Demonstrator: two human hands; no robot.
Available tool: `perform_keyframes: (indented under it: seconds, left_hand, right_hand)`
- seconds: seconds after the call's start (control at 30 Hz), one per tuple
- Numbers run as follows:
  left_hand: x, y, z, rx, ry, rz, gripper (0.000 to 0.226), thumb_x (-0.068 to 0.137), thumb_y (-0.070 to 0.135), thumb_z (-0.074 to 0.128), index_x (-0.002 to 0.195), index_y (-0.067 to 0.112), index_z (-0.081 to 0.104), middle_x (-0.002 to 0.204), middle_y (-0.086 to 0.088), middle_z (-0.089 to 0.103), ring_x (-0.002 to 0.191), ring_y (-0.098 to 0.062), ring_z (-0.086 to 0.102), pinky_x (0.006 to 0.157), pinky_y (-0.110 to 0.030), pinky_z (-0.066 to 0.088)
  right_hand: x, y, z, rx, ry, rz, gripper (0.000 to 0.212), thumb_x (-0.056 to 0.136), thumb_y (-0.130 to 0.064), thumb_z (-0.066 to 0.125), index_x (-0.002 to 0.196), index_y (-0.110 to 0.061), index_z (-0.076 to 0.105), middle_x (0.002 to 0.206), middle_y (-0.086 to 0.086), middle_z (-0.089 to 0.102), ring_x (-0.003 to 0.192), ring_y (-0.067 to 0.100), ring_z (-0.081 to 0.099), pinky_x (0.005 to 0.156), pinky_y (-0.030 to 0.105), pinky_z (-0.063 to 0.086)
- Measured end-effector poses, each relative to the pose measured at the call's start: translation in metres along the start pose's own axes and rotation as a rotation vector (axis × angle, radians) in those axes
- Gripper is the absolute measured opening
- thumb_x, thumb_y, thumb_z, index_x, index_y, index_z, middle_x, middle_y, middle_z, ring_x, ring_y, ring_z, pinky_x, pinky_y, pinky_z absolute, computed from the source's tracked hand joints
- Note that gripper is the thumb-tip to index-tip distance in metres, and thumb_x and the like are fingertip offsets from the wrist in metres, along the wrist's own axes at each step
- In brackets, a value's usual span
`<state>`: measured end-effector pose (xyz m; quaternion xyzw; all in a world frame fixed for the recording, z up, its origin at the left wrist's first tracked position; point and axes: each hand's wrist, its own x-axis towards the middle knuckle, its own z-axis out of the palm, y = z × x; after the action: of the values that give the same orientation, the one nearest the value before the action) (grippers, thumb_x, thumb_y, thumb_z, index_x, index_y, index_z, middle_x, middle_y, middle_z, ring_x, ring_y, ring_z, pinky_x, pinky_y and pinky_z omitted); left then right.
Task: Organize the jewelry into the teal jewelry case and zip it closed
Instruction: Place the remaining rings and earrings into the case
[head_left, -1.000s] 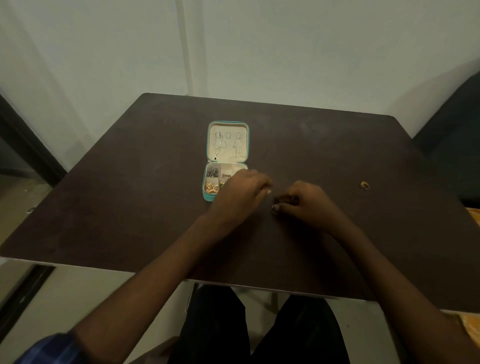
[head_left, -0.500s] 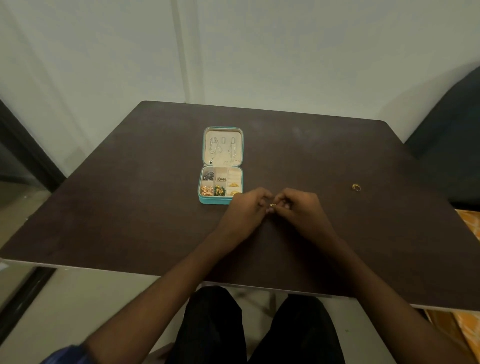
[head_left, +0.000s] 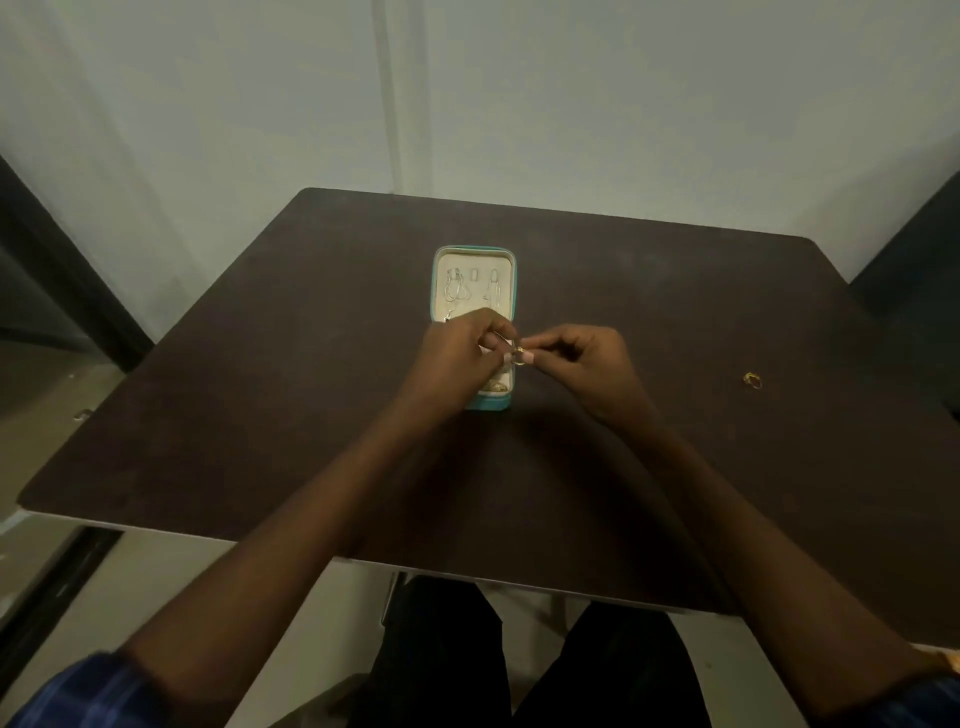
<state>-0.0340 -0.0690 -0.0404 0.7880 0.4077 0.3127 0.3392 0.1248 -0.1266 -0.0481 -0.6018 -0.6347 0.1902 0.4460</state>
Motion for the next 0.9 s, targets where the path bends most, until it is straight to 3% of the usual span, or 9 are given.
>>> perform_keyframes:
  seconds: [0.1, 0.23, 0.3, 0.5, 0.67, 0.77, 0.9]
  left_hand:
    - [0.011, -0.010, -0.005, 0.053, 0.013, -0.053, 0.020, 0.085, 0.006, 0.061, 0.102, 0.018, 0.063, 0.086, 0.006, 0.068, 0.082, -0.002, 0.063, 0.065, -0.009, 0.045]
    - [0.015, -0.023, -0.005, 0.095, 0.014, -0.076, 0.021, 0.088, 0.010, 0.059, 0.108, 0.015, 0.062, 0.096, 0.000, 0.070, 0.088, -0.008, 0.063, 0.066, -0.010, 0.046]
    - [0.015, -0.027, -0.003, 0.115, 0.013, -0.066, 0.021, 0.089, 0.010, 0.058, 0.109, 0.014, 0.062, 0.099, -0.003, 0.070, 0.092, -0.011, 0.064, 0.070, -0.015, 0.049]
    - [0.018, -0.033, -0.001, 0.140, 0.010, -0.042, 0.022, 0.089, 0.009, 0.054, 0.109, 0.014, 0.061, 0.106, -0.008, 0.069, 0.098, -0.019, 0.064, 0.074, -0.020, 0.049]
    - [0.017, -0.034, 0.000, 0.146, 0.009, -0.030, 0.023, 0.089, 0.010, 0.054, 0.110, 0.015, 0.059, 0.105, -0.007, 0.069, 0.096, -0.019, 0.064, 0.065, -0.012, 0.044]
    - [0.017, -0.033, 0.000, 0.160, 0.000, -0.033, 0.023, 0.089, 0.009, 0.053, 0.111, 0.014, 0.058, 0.112, -0.009, 0.067, 0.102, -0.021, 0.062, 0.070, -0.019, 0.047]
    - [0.016, -0.027, -0.002, 0.130, 0.018, -0.040, 0.025, 0.087, 0.007, 0.053, 0.110, 0.014, 0.058, 0.099, -0.005, 0.070, 0.096, -0.018, 0.064, 0.076, -0.027, 0.052]
  right_hand:
    - [0.016, 0.000, 0.013, -0.119, 0.002, -0.004, 0.016, 0.080, -0.011, 0.070, 0.095, -0.008, 0.072, 0.084, 0.007, 0.073, 0.071, 0.021, 0.066, 0.065, 0.030, 0.053]
    - [0.029, 0.001, 0.022, -0.278, -0.090, -0.017, 0.014, 0.083, -0.011, 0.066, 0.095, -0.008, 0.072, 0.094, 0.006, 0.073, 0.077, 0.005, 0.060, 0.061, 0.007, 0.043]
    - [0.032, 0.002, 0.023, -0.330, -0.146, -0.022, 0.015, 0.084, -0.011, 0.064, 0.096, -0.007, 0.072, 0.097, 0.006, 0.072, 0.079, 0.003, 0.057, 0.061, 0.003, 0.036]
    - [0.037, -0.001, 0.024, -0.476, -0.217, -0.097, 0.018, 0.083, -0.012, 0.062, 0.098, -0.011, 0.074, 0.096, 0.008, 0.072, 0.085, 0.019, 0.062, 0.071, 0.021, 0.033]
    - [0.039, 0.003, 0.024, -0.552, -0.239, -0.120, 0.022, 0.086, -0.015, 0.062, 0.105, -0.013, 0.071, 0.102, 0.011, 0.067, 0.097, 0.024, 0.054, 0.076, 0.026, 0.030]
    - [0.041, 0.006, 0.025, -0.562, -0.252, -0.100, 0.022, 0.087, -0.017, 0.060, 0.107, -0.015, 0.070, 0.103, 0.012, 0.064, 0.097, 0.026, 0.053, 0.074, 0.028, 0.034]
    - [0.034, 0.002, 0.018, -0.491, -0.135, -0.117, 0.022, 0.087, -0.011, 0.059, 0.105, -0.007, 0.070, 0.099, 0.014, 0.069, 0.091, 0.023, 0.058, 0.071, 0.026, 0.036]
